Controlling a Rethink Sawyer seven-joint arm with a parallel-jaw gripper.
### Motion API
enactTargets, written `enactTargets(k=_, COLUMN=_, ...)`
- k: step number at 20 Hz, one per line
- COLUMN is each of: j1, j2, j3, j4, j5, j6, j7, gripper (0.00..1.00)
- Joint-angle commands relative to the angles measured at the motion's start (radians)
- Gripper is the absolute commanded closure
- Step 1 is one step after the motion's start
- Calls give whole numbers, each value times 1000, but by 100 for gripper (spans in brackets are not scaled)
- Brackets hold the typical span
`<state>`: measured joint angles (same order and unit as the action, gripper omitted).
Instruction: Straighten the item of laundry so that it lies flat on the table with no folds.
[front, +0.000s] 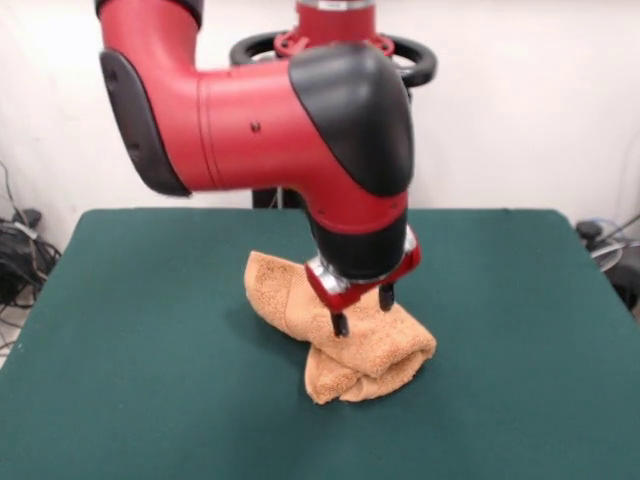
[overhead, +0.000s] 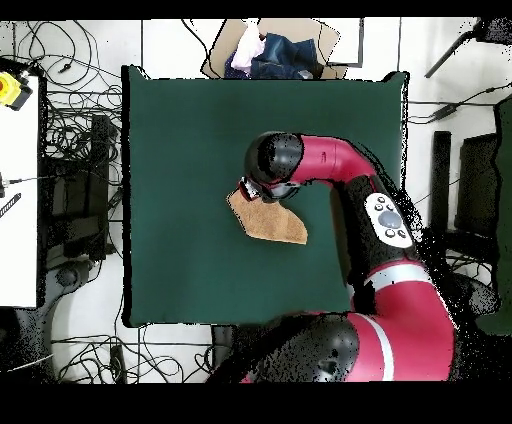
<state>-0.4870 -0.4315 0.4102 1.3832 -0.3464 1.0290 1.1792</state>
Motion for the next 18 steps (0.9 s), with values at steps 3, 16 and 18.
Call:
enactTargets(k=3, j1=34, j2=187, j3=-65, j4=-56, j5=-113, j6=-208, j7=122, gripper=0)
enactTargets(k=16, j1=66, j2=270, j3=-98, j4=-137, j5=-127, j6=-266, j7=136, gripper=0)
enactTargets(k=18, j1=71, j2=269, j3=-102, j4=-142, j5=-125, j6=-261, j7=137, gripper=0)
